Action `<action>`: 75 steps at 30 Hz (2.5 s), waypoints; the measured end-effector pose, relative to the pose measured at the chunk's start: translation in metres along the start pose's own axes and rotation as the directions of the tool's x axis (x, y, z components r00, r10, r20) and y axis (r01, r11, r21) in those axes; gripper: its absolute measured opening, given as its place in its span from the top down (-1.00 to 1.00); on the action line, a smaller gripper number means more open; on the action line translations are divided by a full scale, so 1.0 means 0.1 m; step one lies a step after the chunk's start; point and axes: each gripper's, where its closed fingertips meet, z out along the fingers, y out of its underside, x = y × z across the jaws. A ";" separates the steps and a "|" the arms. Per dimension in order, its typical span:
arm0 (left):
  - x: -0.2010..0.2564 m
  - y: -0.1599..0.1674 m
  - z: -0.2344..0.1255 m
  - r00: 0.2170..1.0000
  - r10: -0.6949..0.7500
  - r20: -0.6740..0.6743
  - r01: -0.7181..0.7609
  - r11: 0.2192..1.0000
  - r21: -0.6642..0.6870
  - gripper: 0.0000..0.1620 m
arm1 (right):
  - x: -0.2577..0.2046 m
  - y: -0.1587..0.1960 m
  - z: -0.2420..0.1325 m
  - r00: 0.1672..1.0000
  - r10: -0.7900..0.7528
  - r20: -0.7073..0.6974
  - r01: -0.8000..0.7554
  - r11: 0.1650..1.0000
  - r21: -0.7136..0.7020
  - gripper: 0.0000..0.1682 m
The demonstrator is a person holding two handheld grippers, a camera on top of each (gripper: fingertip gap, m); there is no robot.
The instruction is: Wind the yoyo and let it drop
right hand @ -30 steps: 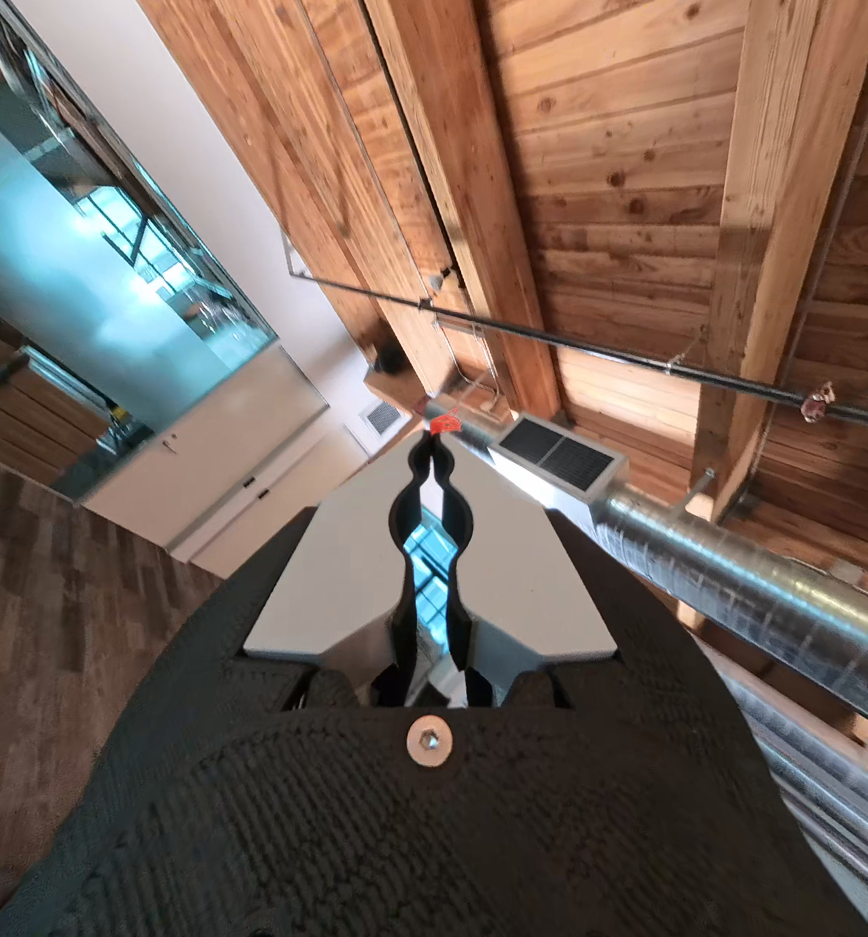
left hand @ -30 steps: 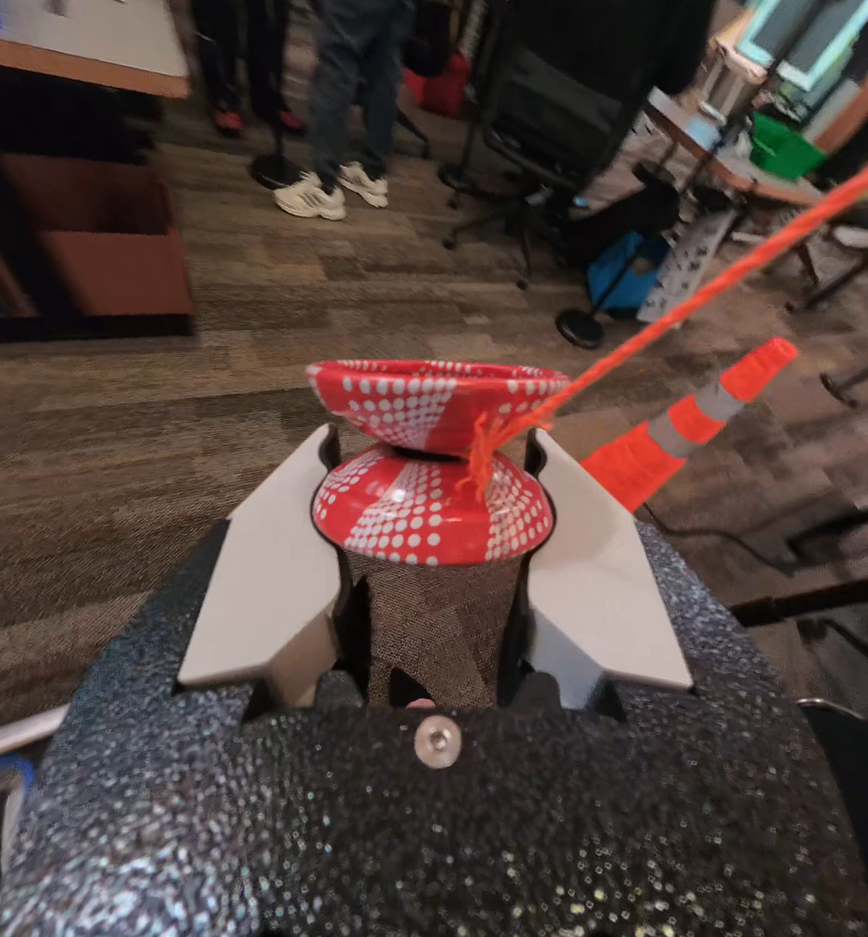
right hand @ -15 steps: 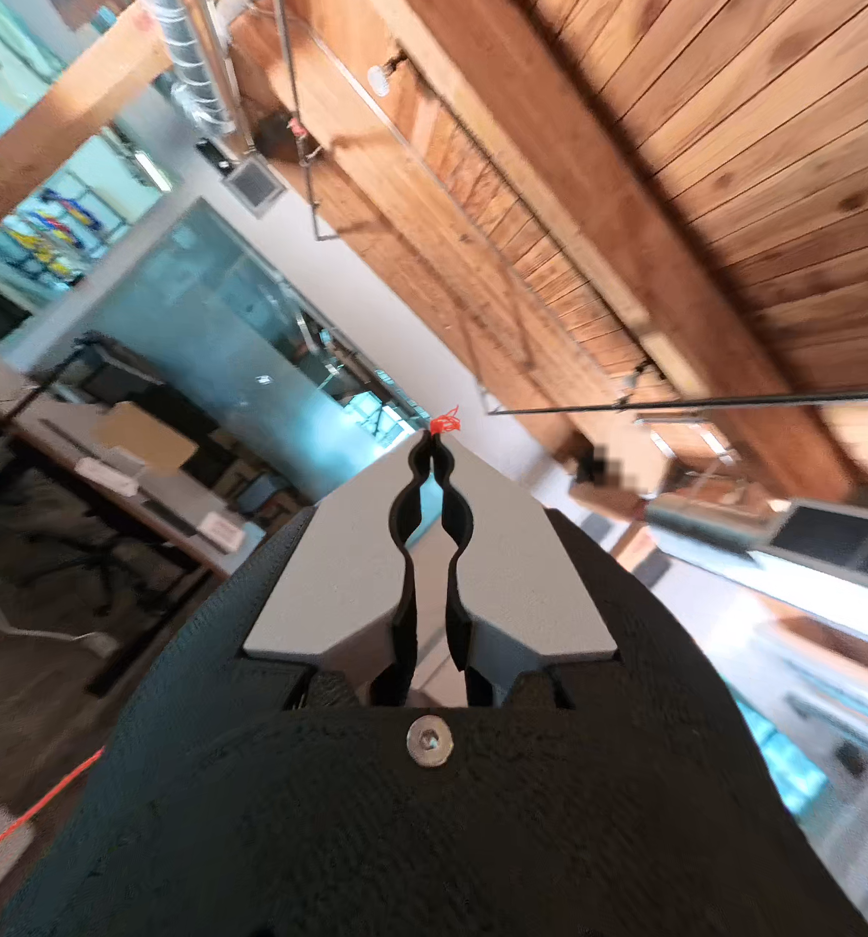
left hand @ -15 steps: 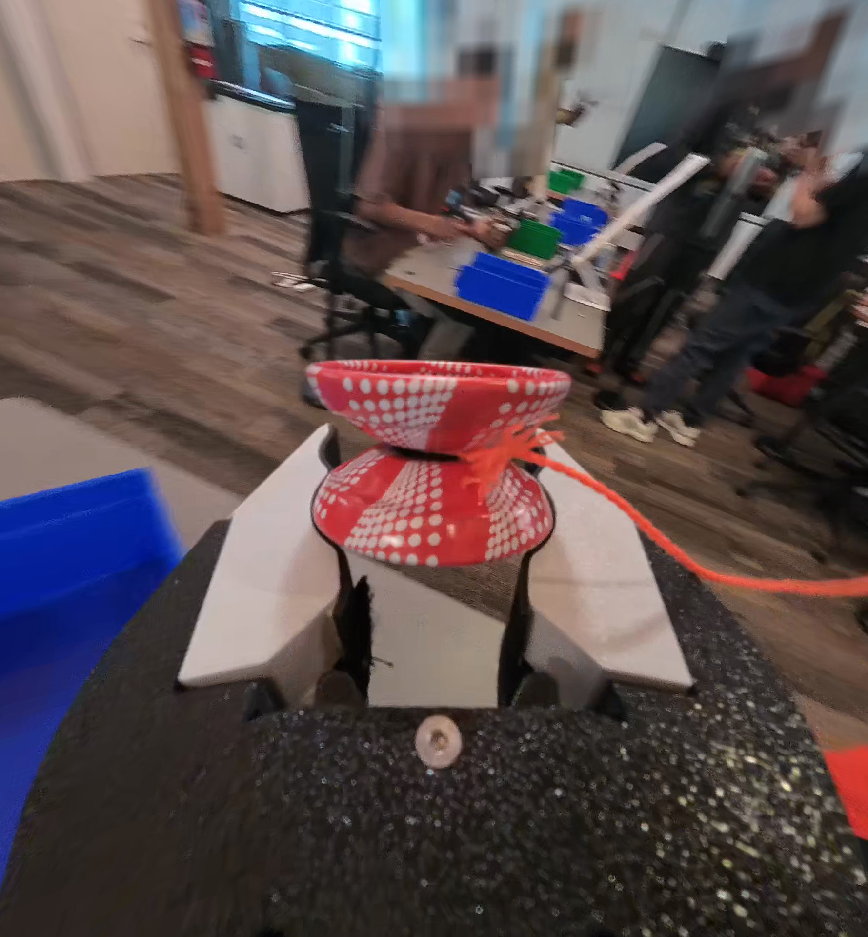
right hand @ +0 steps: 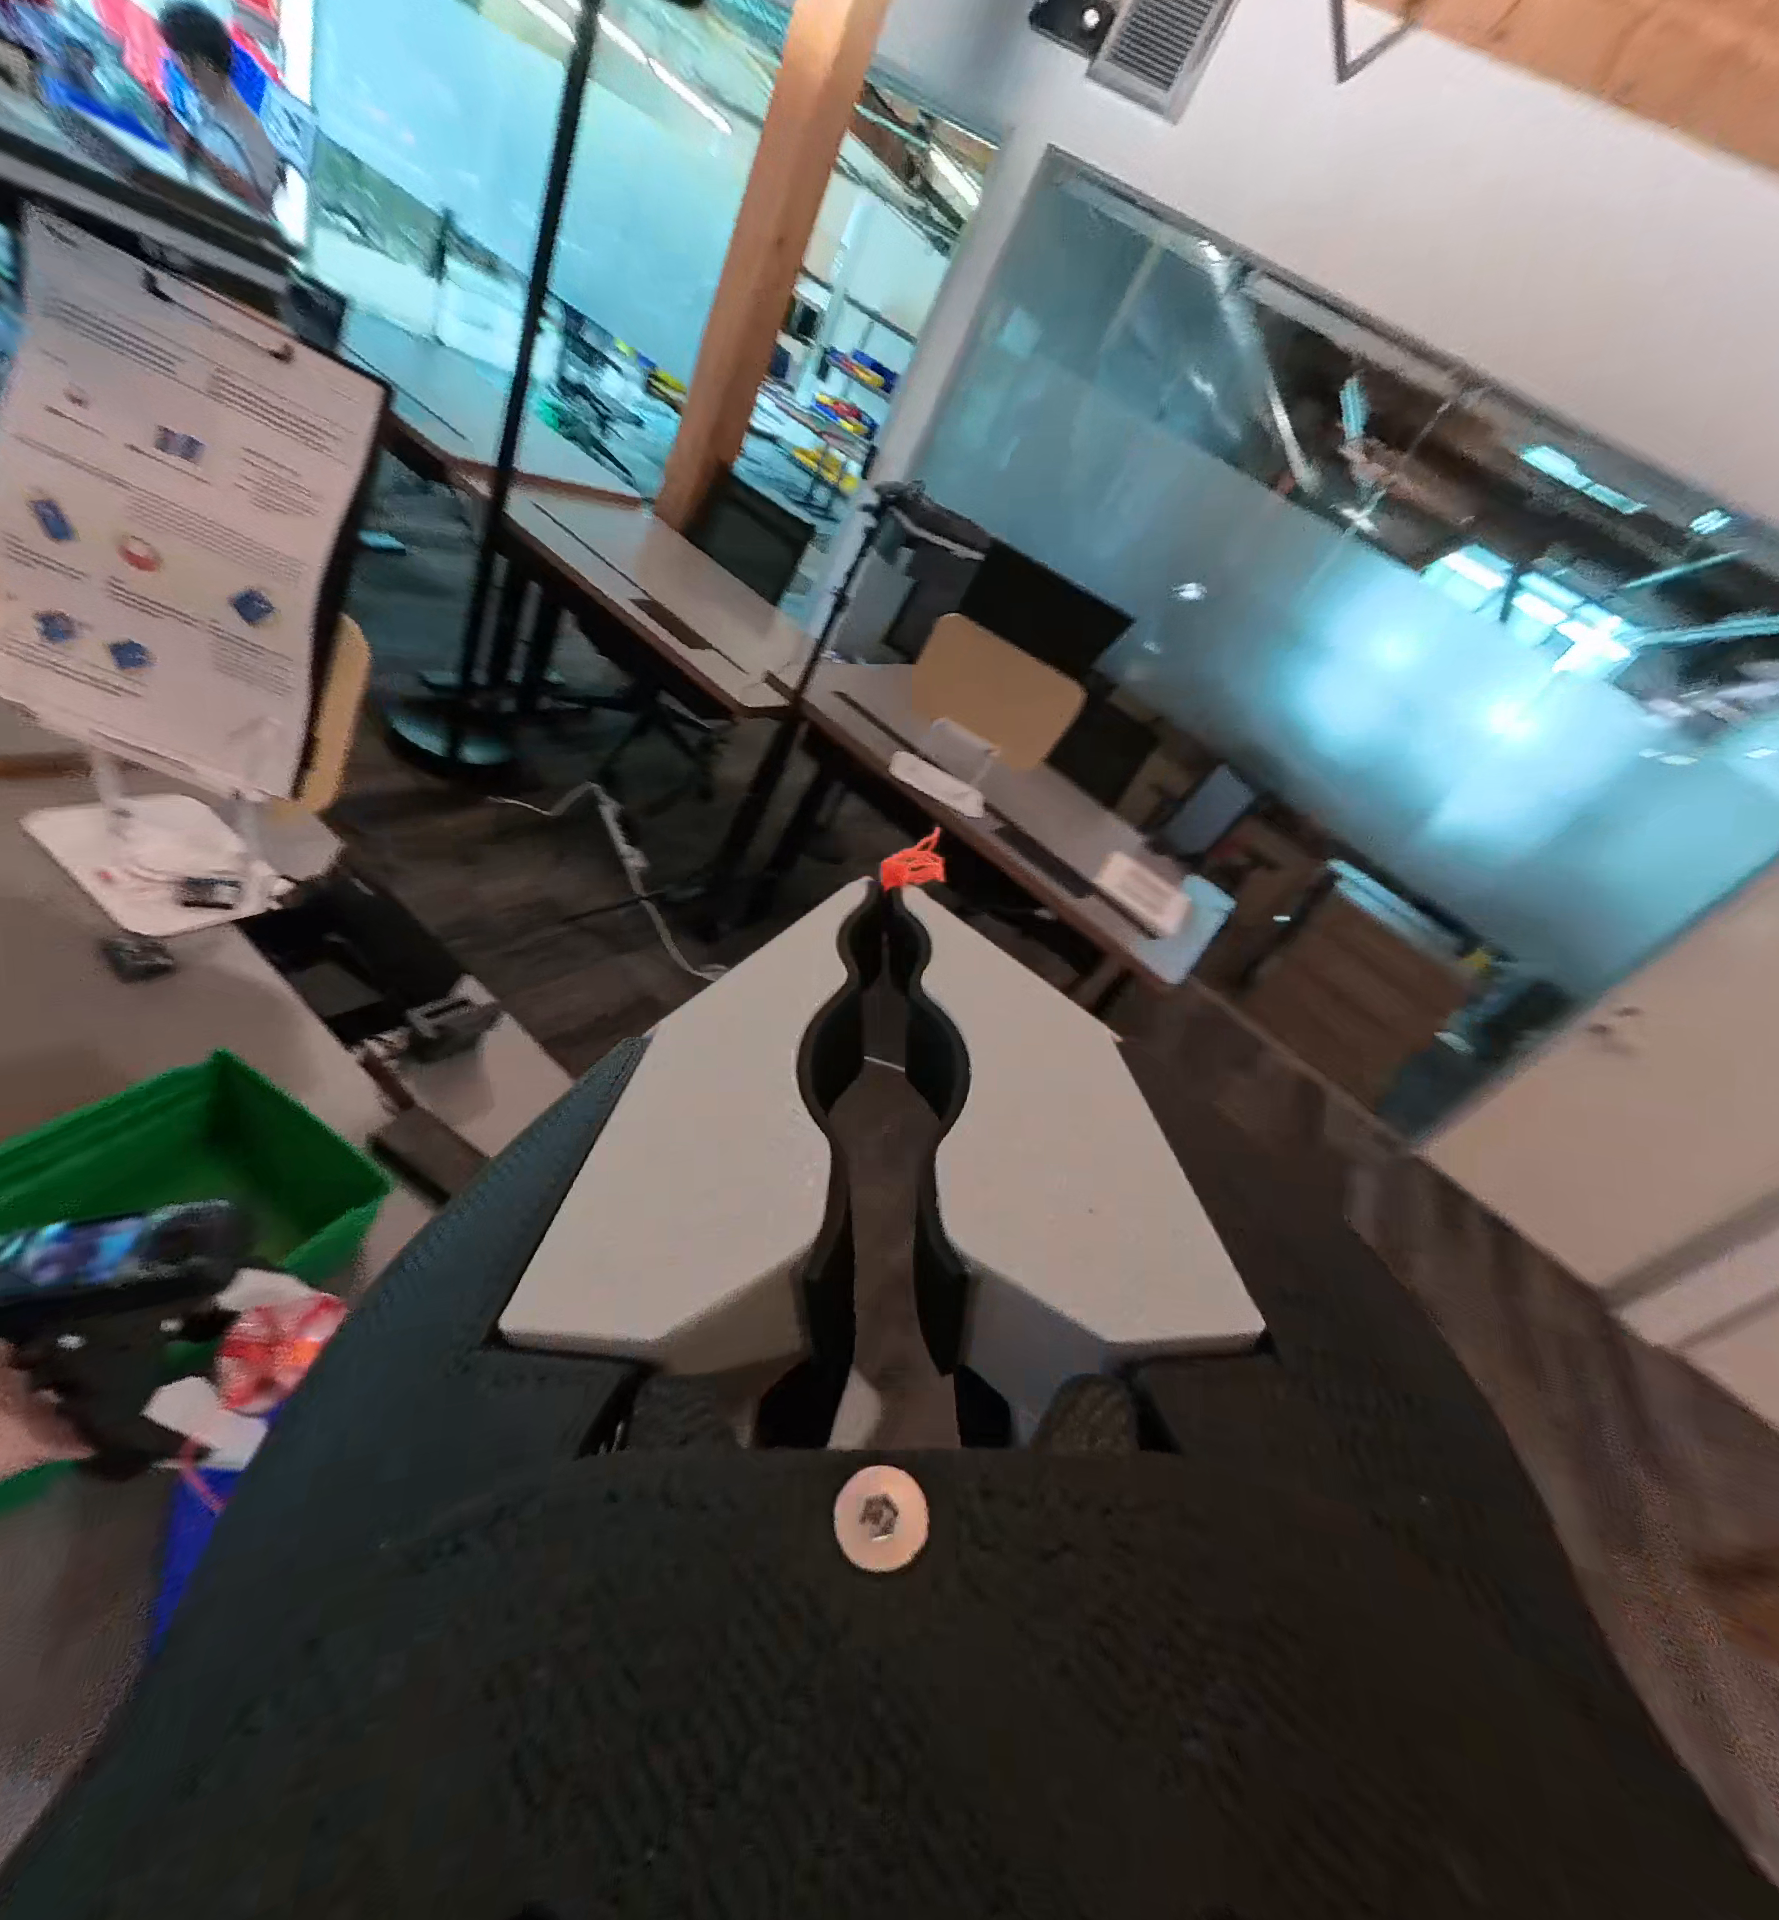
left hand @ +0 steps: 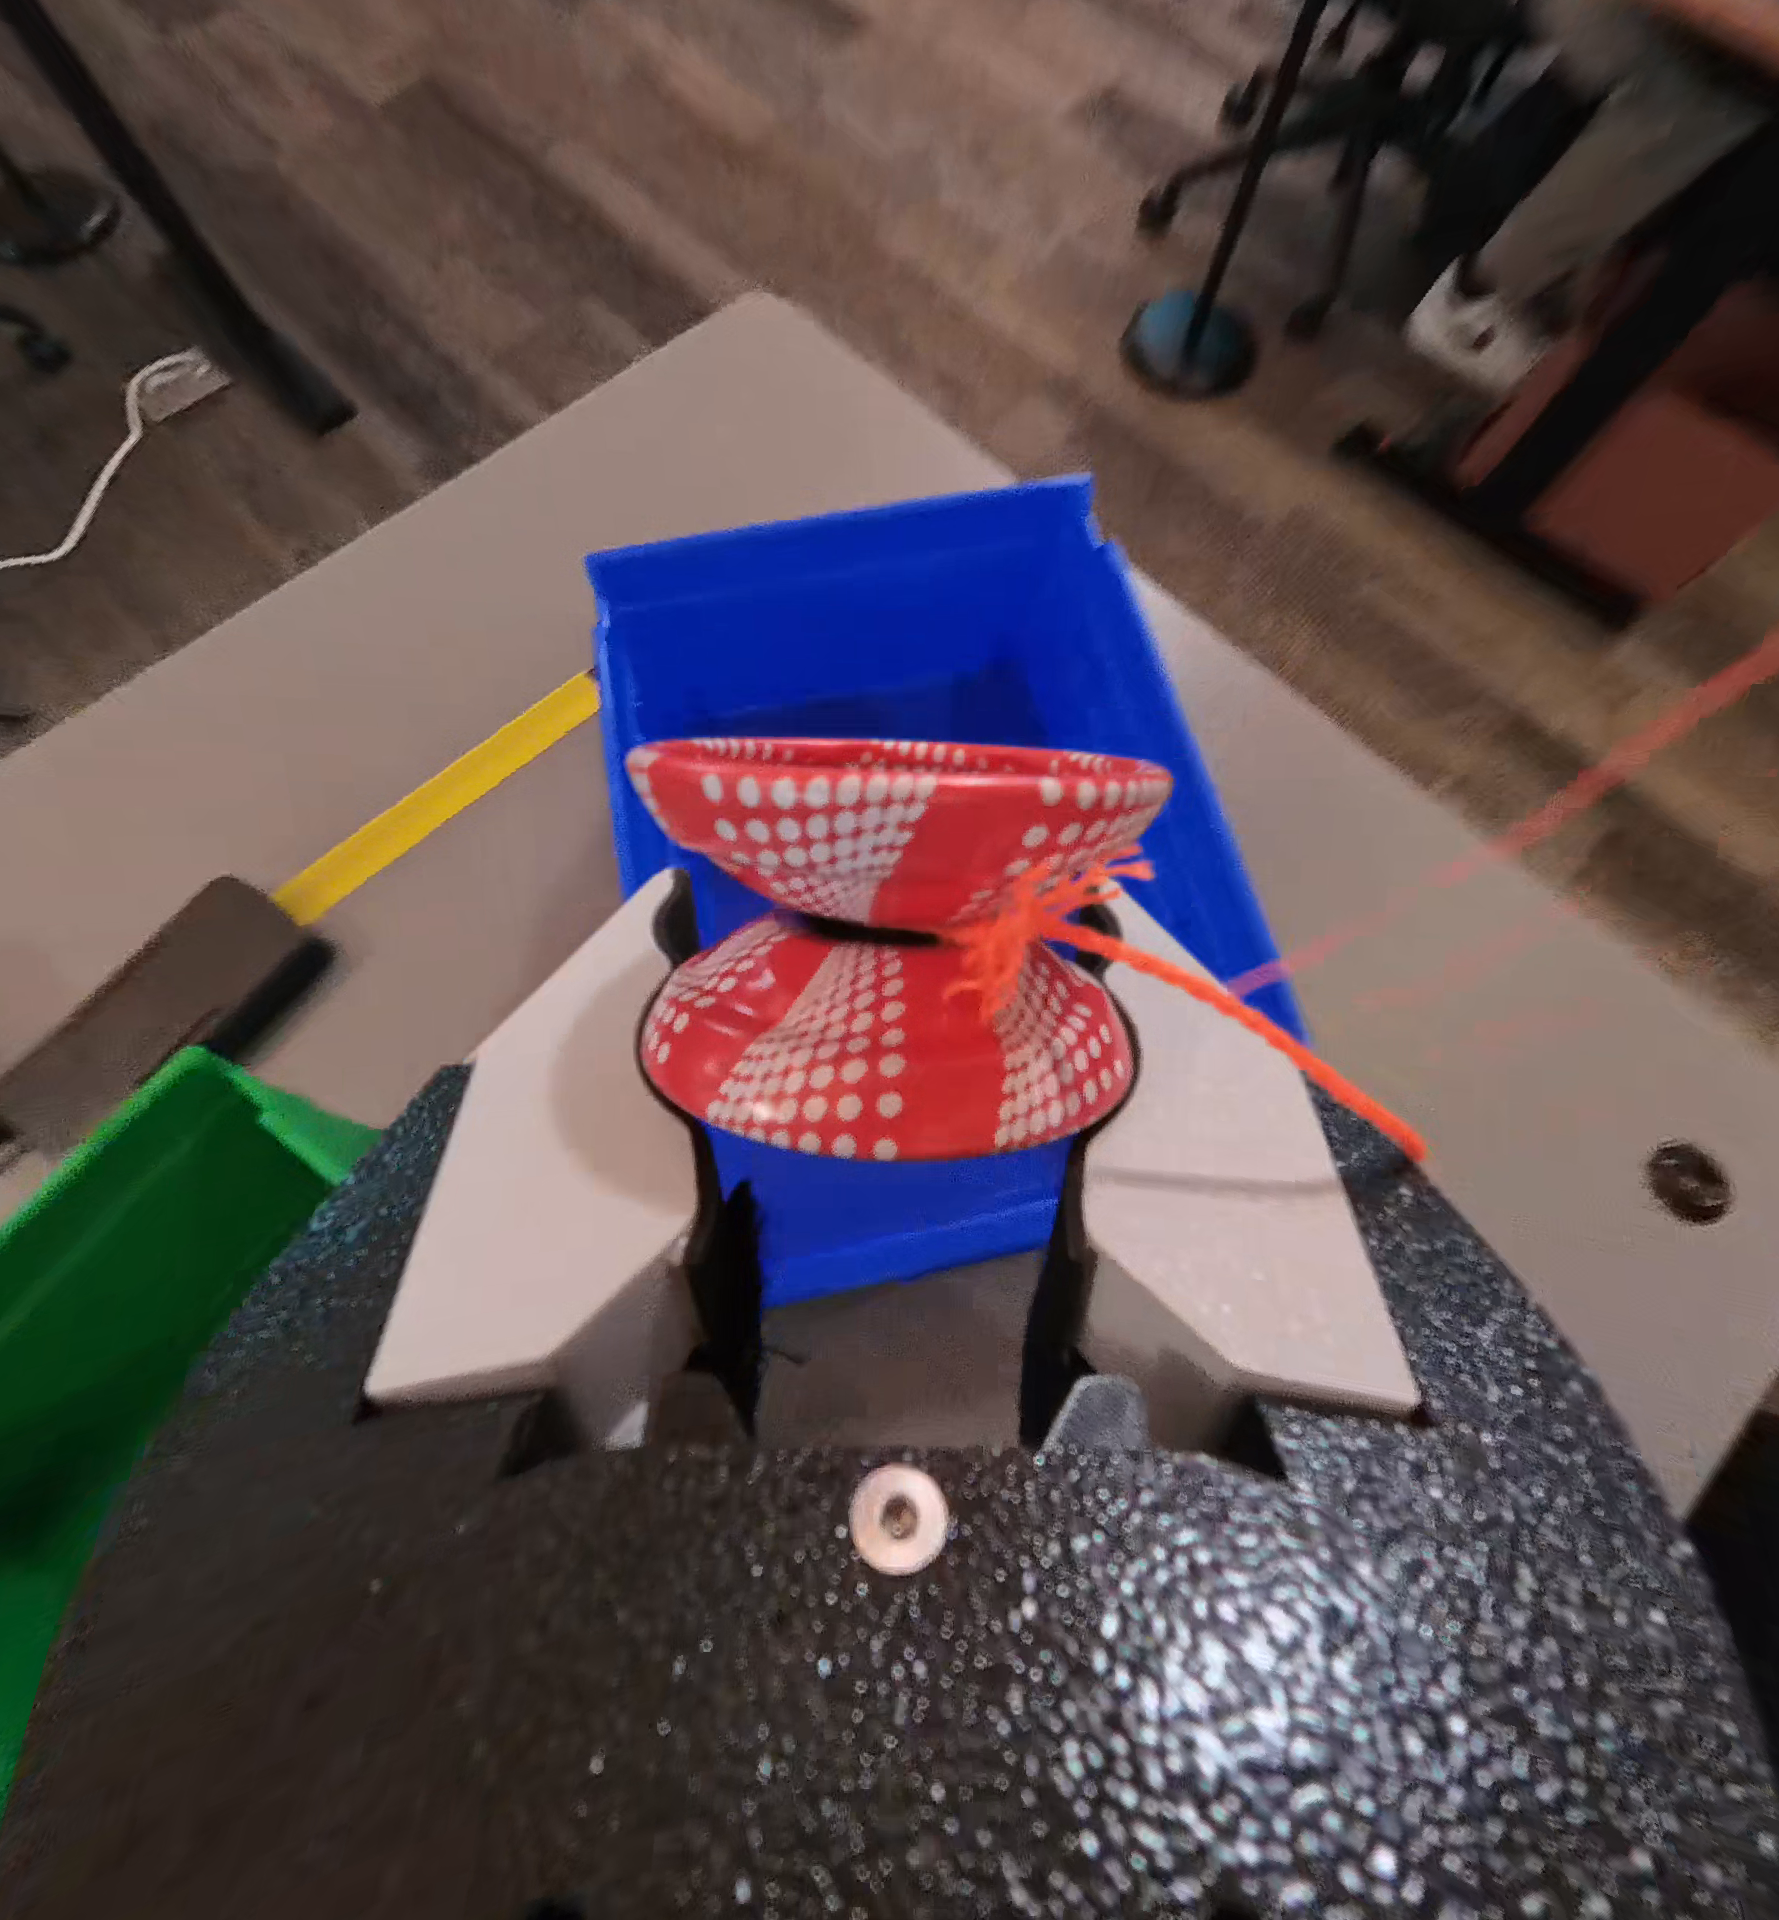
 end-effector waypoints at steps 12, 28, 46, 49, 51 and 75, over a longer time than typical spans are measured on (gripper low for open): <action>-0.11 0.29 0.39 0.989 0.103 0.104 -0.087 0.985 -0.150 0.11 | -1.31 2.69 0.87 0.938 0.318 0.139 -0.301 0.944 -0.134 1.00; -0.06 0.93 0.46 0.981 -0.171 -0.091 0.127 0.922 -0.367 -0.80 | -2.68 5.07 1.09 0.907 0.421 -0.024 -0.304 0.613 -0.730 -0.41; -0.42 2.25 0.00 0.872 -0.457 0.176 0.488 0.787 -0.377 0.36 | -3.21 5.88 0.54 0.790 0.469 -0.395 -0.597 0.441 -0.670 0.27; -0.78 2.46 -0.32 0.870 -0.332 0.364 0.453 0.829 -0.327 0.71 | -3.13 5.94 0.55 0.788 0.394 -0.473 -0.613 0.433 -0.661 0.64; -0.95 2.65 -0.57 0.858 -0.299 0.417 0.441 0.846 -0.300 0.79 | -3.17 5.91 0.60 0.790 0.379 -0.482 -0.612 0.439 -0.657 0.82; -1.14 2.33 -3.44 0.586 -0.249 0.771 0.204 0.966 0.157 0.95 | -4.31 2.67 0.83 0.901 0.267 0.343 -0.093 0.890 -0.447 0.01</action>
